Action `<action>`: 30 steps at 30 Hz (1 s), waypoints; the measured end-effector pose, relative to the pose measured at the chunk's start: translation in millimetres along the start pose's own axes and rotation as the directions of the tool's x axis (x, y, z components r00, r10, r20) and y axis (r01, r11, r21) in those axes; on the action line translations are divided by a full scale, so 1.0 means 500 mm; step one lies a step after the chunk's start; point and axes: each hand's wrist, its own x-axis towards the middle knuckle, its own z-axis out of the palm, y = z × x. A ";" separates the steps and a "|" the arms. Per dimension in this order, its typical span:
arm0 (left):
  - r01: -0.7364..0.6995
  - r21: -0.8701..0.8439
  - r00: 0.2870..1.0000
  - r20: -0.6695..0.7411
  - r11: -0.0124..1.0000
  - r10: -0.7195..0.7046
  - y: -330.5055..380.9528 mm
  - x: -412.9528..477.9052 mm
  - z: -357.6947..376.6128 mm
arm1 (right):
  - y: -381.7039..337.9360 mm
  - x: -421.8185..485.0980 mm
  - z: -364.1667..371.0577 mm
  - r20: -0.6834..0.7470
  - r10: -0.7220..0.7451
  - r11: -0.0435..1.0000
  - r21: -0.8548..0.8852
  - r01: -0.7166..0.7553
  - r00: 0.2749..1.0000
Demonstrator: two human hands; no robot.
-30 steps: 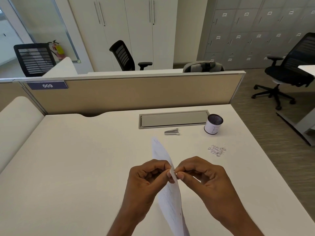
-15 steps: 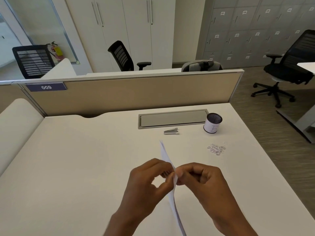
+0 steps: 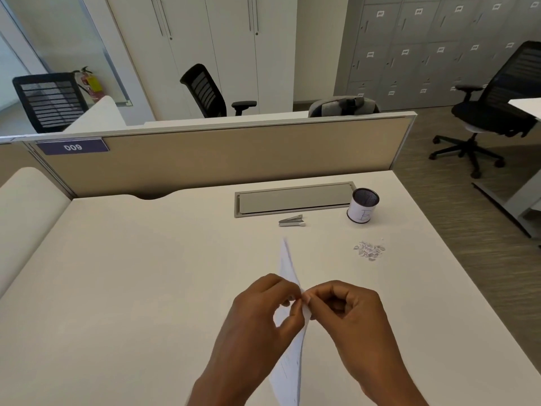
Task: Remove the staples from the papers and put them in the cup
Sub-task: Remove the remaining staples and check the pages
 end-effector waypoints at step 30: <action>0.391 -0.420 0.920 0.209 0.819 -0.331 -0.037 0.288 0.271 | 0.191 0.020 -0.157 -0.196 0.411 0.838 0.465 -0.284 0.890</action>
